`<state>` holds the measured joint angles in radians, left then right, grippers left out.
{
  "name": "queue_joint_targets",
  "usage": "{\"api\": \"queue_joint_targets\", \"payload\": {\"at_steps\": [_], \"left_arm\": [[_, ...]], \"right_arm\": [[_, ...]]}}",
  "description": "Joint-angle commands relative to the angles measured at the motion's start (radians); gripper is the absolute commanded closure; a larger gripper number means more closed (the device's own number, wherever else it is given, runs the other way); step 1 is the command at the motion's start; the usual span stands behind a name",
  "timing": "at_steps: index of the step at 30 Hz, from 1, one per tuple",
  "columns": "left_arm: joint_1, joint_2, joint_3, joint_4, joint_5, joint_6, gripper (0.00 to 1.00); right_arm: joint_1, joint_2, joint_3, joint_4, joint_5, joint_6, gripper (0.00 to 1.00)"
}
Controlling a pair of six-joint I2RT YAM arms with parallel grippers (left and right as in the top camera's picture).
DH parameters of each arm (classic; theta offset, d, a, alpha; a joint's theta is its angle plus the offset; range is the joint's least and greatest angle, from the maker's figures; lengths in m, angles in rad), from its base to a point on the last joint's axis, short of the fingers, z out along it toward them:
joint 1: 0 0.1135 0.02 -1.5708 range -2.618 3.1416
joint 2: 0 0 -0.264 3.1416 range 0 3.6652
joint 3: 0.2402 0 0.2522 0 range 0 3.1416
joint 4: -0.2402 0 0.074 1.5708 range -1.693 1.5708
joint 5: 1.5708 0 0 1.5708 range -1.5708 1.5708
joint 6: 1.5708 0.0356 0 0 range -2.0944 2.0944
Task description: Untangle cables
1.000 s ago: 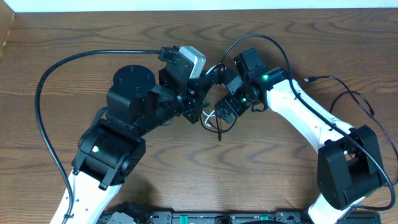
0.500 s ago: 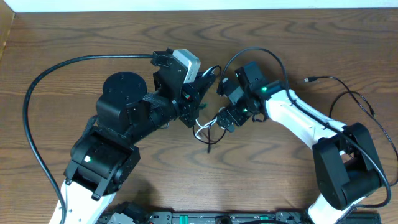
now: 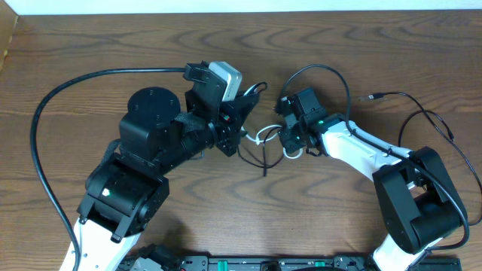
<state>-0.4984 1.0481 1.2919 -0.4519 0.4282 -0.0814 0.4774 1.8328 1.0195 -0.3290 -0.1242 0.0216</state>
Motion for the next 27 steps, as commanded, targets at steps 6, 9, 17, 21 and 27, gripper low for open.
{"api": "queue_joint_targets", "payload": {"at_steps": [6,9,17,21,27], "left_arm": [[0.079,-0.053,0.016,-0.179,-0.387,-0.005,0.92],[0.166,-0.055,0.016,-0.222,-0.389,-0.006,0.92],[0.389,-0.016,0.015,-0.29,-0.388,-0.062,0.92],[0.482,0.02,0.015,-0.301,-0.388,-0.063,0.93],[0.578,0.064,0.015,-0.303,-0.4,-0.063,0.92]], "right_arm": [[-0.047,0.003,-0.008,-0.146,0.402,0.314,0.87],[-0.078,0.003,-0.008,-0.171,0.375,0.352,0.89],[-0.148,0.003,-0.008,-0.213,0.313,0.379,0.73],[-0.214,0.003,-0.008,-0.249,0.313,0.394,0.61],[-0.343,0.003,-0.008,-0.308,0.312,0.393,0.5]]}}
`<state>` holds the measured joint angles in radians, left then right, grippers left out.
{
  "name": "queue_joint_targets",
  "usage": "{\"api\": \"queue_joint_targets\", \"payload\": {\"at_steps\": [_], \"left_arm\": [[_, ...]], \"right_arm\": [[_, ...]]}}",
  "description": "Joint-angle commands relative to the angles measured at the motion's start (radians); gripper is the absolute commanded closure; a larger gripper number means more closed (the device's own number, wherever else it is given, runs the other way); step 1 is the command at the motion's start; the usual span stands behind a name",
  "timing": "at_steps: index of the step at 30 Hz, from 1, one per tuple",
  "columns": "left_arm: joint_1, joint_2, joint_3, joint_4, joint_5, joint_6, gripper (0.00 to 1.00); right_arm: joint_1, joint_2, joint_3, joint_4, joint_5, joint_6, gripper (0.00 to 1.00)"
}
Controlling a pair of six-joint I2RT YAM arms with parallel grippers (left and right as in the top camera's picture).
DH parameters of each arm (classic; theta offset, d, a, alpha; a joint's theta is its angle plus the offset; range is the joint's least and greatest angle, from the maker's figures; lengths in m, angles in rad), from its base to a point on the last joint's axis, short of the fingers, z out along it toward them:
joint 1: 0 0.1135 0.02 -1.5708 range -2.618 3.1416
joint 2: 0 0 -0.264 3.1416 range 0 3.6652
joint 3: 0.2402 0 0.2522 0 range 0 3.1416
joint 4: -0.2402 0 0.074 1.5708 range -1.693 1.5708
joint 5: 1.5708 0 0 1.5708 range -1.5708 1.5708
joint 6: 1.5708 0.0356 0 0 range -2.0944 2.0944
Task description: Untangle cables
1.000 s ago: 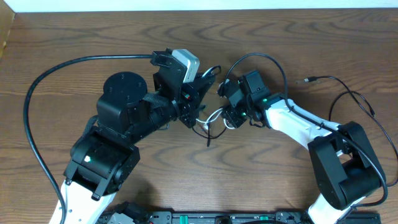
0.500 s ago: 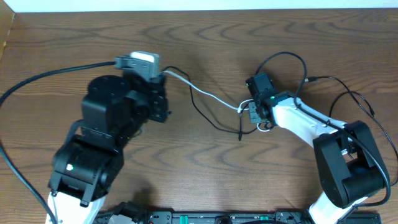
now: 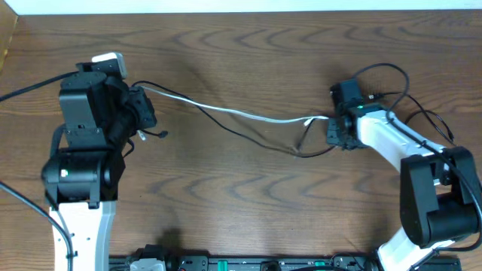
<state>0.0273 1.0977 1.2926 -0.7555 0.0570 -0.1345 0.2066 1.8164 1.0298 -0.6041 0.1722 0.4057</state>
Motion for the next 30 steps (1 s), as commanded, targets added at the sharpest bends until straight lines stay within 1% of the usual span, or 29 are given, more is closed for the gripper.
{"api": "queue_joint_targets", "payload": {"at_steps": [1,4,7,9,11,13,14,17,18,21,24,26,30], "left_arm": [[0.074,0.02,0.014,0.001,-0.034,-0.01,0.92],[0.148,0.026,0.014,0.0,-0.05,-0.01,0.93],[0.214,0.026,0.014,0.0,-0.05,-0.017,0.93],[0.24,0.026,0.014,-0.002,-0.023,-0.072,0.92],[0.24,0.029,0.014,-0.002,0.071,-0.081,0.93],[0.24,0.037,0.014,-0.002,0.199,-0.081,0.93],[0.24,0.045,0.014,-0.002,0.289,-0.081,0.93],[0.217,0.082,0.014,-0.002,0.565,-0.079,0.92],[0.205,0.091,0.014,-0.002,0.612,-0.072,0.93],[0.122,0.132,0.014,-0.002,0.787,0.01,0.93],[0.005,0.168,0.014,-0.004,0.888,0.124,0.93],[-0.124,0.194,0.014,-0.004,0.901,0.181,0.93],[-0.319,0.206,0.014,-0.003,0.9,0.261,0.93]], "right_arm": [[-0.091,0.019,-0.018,-0.042,0.016,0.009,0.48],[-0.16,0.019,-0.018,-0.07,0.016,0.008,0.38],[-0.21,0.019,-0.018,-0.085,0.015,0.008,0.36],[-0.245,0.019,-0.018,-0.089,-0.02,0.001,0.35],[-0.264,0.019,-0.018,-0.087,-0.089,-0.032,0.34],[-0.266,0.019,-0.018,-0.087,-0.13,-0.045,0.33],[-0.263,0.019,-0.018,-0.084,-0.158,-0.051,0.32],[-0.239,0.019,-0.018,-0.042,-0.361,-0.185,0.32],[-0.23,0.019,-0.018,-0.026,-0.43,-0.231,0.31],[-0.189,0.019,-0.018,0.031,-0.655,-0.346,0.3],[-0.127,0.019,-0.018,0.079,-0.727,-0.37,0.28],[-0.062,0.019,-0.018,0.116,-0.725,-0.382,0.25],[-0.012,0.019,-0.018,0.157,-0.725,-0.381,0.17]]}}
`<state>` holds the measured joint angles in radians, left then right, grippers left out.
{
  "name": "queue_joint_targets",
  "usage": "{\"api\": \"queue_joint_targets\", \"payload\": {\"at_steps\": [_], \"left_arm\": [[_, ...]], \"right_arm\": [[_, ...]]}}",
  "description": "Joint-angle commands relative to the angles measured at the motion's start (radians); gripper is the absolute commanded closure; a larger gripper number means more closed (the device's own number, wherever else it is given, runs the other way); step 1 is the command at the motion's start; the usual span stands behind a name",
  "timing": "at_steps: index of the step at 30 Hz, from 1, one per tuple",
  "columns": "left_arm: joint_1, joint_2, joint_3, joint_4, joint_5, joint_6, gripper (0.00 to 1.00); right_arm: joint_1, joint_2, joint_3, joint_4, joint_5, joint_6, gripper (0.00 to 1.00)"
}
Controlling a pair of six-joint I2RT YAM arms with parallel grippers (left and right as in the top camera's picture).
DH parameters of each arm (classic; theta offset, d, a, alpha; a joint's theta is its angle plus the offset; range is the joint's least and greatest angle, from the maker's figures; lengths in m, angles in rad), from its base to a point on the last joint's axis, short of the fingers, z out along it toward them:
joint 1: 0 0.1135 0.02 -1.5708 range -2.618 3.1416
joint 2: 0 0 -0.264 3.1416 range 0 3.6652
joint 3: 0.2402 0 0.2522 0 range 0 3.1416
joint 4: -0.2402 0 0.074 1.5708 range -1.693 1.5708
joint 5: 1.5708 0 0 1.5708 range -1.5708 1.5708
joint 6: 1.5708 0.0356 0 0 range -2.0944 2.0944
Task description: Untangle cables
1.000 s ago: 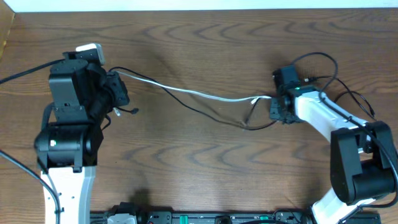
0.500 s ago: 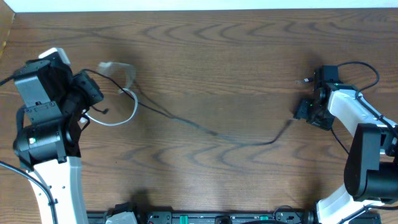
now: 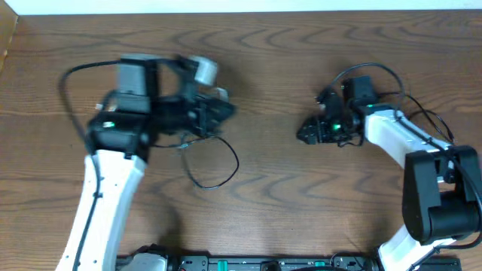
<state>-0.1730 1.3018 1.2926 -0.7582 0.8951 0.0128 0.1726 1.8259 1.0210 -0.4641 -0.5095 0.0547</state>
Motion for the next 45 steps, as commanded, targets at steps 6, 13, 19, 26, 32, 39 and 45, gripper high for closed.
{"api": "queue_joint_targets", "payload": {"at_steps": [6,13,19,26,32,39,45], "left_arm": [[-0.323,0.002,0.014,0.015,0.054,0.166,0.93],[-0.335,-0.016,0.014,0.061,0.103,0.178,0.93],[-0.335,-0.017,0.014,0.105,0.181,0.182,0.93],[-0.335,-0.017,0.014,0.105,0.197,0.197,0.93],[-0.334,-0.017,0.014,0.121,0.144,0.197,0.93],[-0.334,-0.017,0.014,0.138,0.075,0.196,0.92],[-0.334,-0.017,0.014,0.072,-0.05,0.196,0.93]], "right_arm": [[0.031,0.01,-0.01,0.061,-0.133,0.023,0.03],[0.046,0.01,-0.01,0.11,-0.414,0.023,0.01],[0.099,0.01,-0.01,0.116,-0.444,0.023,0.01],[0.144,0.01,-0.01,0.174,-0.449,0.092,0.01],[0.173,0.01,-0.01,0.243,-0.522,0.177,0.1],[0.235,0.01,-0.01,0.165,-0.486,0.177,0.43],[0.246,0.01,-0.01,0.137,-0.343,0.177,0.8]]}}
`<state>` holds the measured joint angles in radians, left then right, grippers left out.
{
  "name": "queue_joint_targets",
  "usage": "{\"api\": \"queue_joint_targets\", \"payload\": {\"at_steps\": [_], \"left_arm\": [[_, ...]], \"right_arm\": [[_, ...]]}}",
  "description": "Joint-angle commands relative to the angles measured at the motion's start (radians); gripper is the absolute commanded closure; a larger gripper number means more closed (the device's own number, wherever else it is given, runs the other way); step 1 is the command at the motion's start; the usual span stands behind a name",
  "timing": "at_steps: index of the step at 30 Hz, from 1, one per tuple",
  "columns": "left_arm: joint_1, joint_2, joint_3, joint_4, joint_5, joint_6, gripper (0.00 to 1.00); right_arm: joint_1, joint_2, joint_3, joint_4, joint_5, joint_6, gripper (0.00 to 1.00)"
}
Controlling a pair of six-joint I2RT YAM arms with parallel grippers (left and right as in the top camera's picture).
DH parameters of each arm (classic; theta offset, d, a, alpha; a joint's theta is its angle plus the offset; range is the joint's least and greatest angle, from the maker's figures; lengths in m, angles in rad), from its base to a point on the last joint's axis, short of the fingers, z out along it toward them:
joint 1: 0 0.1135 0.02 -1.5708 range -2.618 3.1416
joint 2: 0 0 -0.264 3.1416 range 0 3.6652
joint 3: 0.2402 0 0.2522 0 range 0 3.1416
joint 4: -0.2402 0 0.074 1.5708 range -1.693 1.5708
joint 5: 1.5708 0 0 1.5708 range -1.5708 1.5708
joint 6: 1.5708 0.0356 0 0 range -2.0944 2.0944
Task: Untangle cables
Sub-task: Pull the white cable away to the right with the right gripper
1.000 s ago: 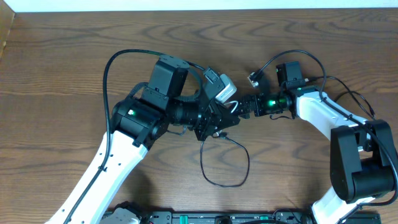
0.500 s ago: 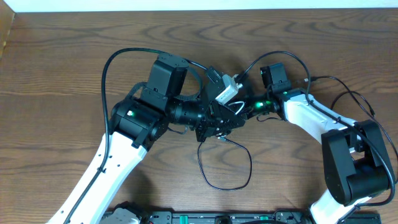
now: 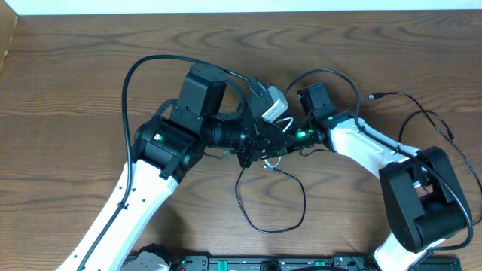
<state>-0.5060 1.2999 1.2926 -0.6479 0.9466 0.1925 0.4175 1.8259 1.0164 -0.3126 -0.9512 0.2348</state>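
Note:
In the overhead view my two grippers meet at the table's middle. The left gripper [image 3: 260,144] points right and appears shut on the black cable [image 3: 265,228]. That cable hangs from it and lies in a wide loop toward the front. A short white cable end [image 3: 271,167] shows just below the fingers. My right gripper [image 3: 290,139] points left and almost touches the left one. Its fingers are dark and overlapped, so their state is hidden.
The wooden table [image 3: 75,83] stretches around both arms. The left arm's own black supply cable [image 3: 143,68] arcs over the back left. The right arm's thin leads [image 3: 422,113] curl at the right. A black rail [image 3: 248,263] runs along the front edge.
The left gripper moved right and the right gripper moved left, and they now meet at the centre. The black loop lies further right and nearer the front.
Both grippers were together at the centre on a tangle. Then they stood far apart with a white and a black cable stretched between them. Then the left held a black loop at the left-centre, apart from the right. Now they are together again.

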Motion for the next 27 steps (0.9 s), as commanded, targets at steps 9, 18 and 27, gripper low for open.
{"api": "queue_joint_targets", "payload": {"at_steps": [9,18,27], "left_arm": [[-0.001,-0.015,0.014,-0.198,-0.486,0.016,0.93],[-0.001,-0.014,0.013,-0.246,-0.594,0.016,0.85],[-0.001,-0.013,0.011,-0.249,-0.597,0.016,0.76]], "right_arm": [[-0.001,0.01,-0.005,-0.092,0.455,-0.003,0.99],[-0.077,-0.006,-0.002,-0.125,0.55,-0.035,0.99],[-0.298,-0.195,0.115,-0.413,0.688,-0.182,0.99]]}}
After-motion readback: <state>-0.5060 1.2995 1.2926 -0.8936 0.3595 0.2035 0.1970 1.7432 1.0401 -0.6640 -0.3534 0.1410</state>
